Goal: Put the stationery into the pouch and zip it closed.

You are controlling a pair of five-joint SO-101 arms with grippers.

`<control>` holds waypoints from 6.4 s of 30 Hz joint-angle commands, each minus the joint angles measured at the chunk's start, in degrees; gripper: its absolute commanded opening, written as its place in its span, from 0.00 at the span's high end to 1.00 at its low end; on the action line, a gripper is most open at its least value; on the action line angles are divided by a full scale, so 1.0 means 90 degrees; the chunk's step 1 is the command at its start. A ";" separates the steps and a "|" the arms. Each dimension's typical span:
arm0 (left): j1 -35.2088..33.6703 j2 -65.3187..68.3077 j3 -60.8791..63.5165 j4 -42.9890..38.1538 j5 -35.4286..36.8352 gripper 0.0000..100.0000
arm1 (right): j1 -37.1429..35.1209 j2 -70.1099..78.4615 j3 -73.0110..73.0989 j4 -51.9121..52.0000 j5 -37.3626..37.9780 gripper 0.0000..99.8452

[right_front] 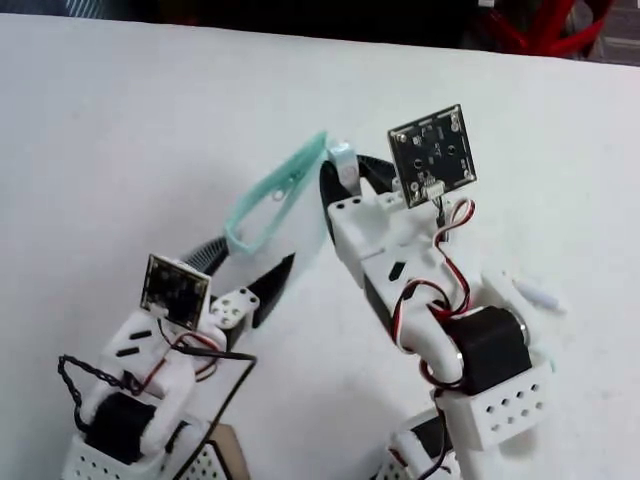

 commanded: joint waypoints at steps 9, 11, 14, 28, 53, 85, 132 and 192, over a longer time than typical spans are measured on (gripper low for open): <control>0.0034 -0.0073 -0.0391 0.0166 -0.0020 0.74 | -0.0034 -0.0044 -0.0371 0.0015 0.0059 0.98; 0.0034 -0.0073 -0.0391 0.0147 -0.0020 0.74 | -0.0054 -0.0044 -0.0410 -0.0063 0.0059 0.98; 0.0034 -0.0073 -0.0391 0.0147 -0.0020 0.74 | -0.0366 0.0015 -0.0821 -0.0230 0.0068 0.98; 0.0034 -0.0073 -0.0361 0.0137 -0.0020 0.74 | -0.1656 0.1919 -0.2100 -0.0298 0.0068 0.98; 0.0034 -0.0073 -0.0313 0.0029 -0.0029 0.74 | -0.1431 0.1910 -0.1231 0.0044 0.0068 0.97; 0.0024 -0.0073 -0.0313 0.0029 -0.0029 0.74 | -0.1617 0.0991 0.0010 -0.0933 0.0625 0.96; -0.0278 -0.0073 -0.0039 -0.0381 -0.0029 0.74 | 0.4537 0.3609 -0.2032 0.3648 0.5832 0.80; -0.0220 -0.0034 0.0195 -0.0596 -0.0020 0.74 | 0.5358 0.5534 0.1817 -0.3033 0.9289 0.98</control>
